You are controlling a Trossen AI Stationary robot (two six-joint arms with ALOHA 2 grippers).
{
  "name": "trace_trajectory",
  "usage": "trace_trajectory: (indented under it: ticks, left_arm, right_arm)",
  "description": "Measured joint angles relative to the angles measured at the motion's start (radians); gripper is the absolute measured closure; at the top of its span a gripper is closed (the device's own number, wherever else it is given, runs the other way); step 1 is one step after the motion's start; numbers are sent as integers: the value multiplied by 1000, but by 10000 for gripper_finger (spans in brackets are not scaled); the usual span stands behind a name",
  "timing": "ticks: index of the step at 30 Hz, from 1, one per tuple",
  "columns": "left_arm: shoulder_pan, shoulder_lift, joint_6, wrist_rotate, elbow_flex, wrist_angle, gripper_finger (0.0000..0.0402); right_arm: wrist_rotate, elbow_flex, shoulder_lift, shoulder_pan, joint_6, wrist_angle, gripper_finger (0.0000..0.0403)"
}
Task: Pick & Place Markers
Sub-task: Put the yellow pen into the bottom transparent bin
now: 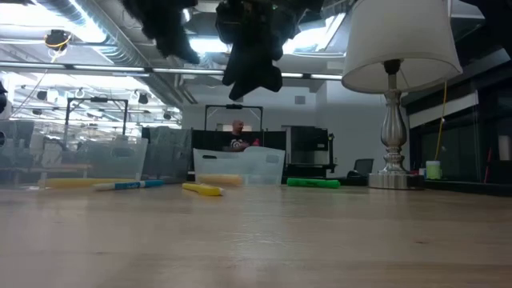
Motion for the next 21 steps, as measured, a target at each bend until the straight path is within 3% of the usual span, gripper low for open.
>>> trace_trajectory:
  ticks: [14, 21]
  left_arm:
    - [-79, 41, 386, -36, -154, 10, 341]
    - [-79, 106, 475, -36, -162, 32, 344]
  right_arm:
    - [2, -2, -8, 3, 41, -16, 232]
    - [206, -1, -108, 33, -58, -138, 232]
